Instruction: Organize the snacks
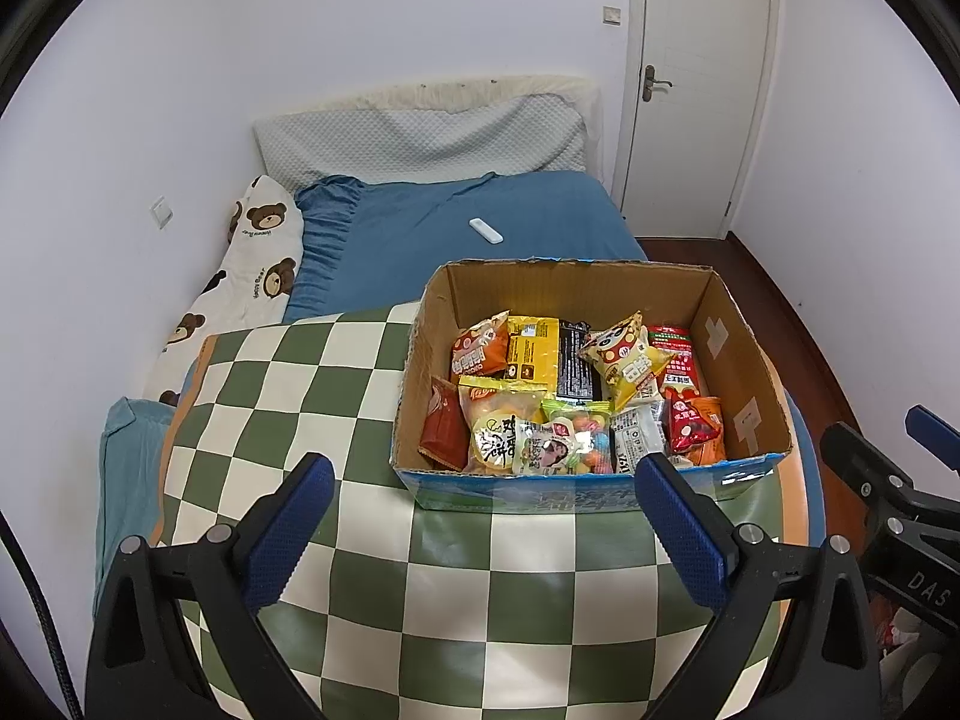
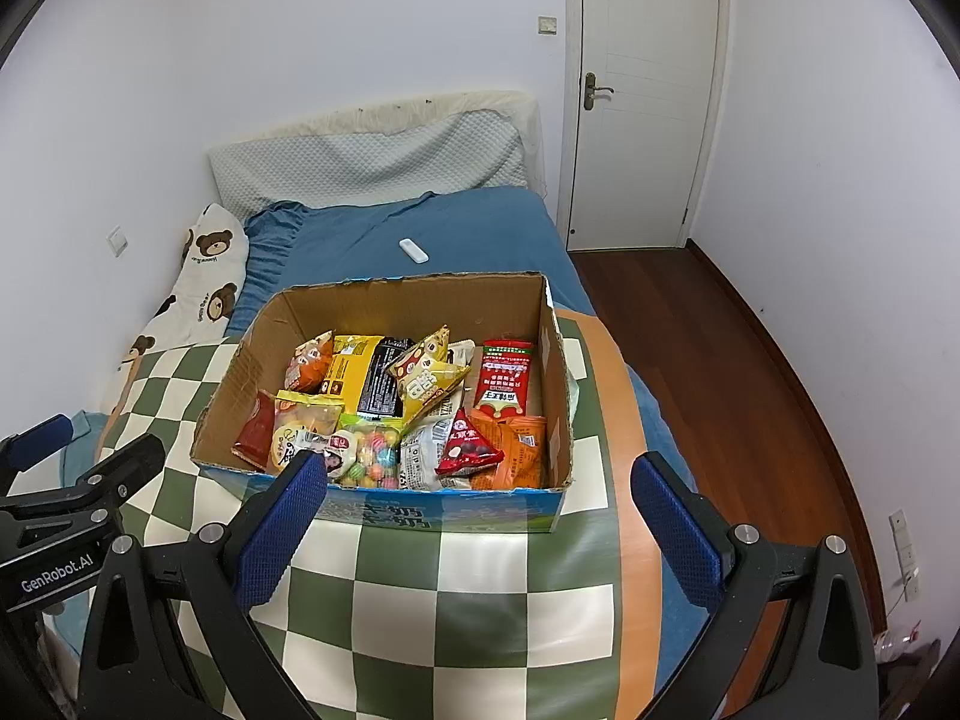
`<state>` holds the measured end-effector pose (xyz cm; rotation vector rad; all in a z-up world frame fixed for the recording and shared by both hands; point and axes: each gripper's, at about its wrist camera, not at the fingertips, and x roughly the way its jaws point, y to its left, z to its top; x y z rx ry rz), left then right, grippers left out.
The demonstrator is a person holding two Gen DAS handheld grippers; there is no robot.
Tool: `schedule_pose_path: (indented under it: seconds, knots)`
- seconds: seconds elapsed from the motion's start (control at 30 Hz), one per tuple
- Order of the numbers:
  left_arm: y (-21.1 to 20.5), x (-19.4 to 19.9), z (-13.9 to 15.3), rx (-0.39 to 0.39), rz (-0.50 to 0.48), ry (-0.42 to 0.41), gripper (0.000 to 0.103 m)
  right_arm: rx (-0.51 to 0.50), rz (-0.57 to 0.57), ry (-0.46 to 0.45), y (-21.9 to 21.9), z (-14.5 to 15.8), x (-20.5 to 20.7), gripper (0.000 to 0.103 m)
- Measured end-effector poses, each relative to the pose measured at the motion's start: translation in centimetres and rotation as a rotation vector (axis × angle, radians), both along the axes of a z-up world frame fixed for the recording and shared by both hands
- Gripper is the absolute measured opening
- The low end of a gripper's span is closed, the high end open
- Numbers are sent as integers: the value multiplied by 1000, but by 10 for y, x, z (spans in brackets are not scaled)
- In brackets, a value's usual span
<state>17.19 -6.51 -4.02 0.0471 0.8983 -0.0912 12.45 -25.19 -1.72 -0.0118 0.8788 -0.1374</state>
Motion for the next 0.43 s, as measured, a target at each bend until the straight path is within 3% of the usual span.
schedule_pose_path:
  seconds: [0.43]
  knots:
    - [1,-4,3,-4,-2,-18,103,5,4,2,0,-1,-1,103]
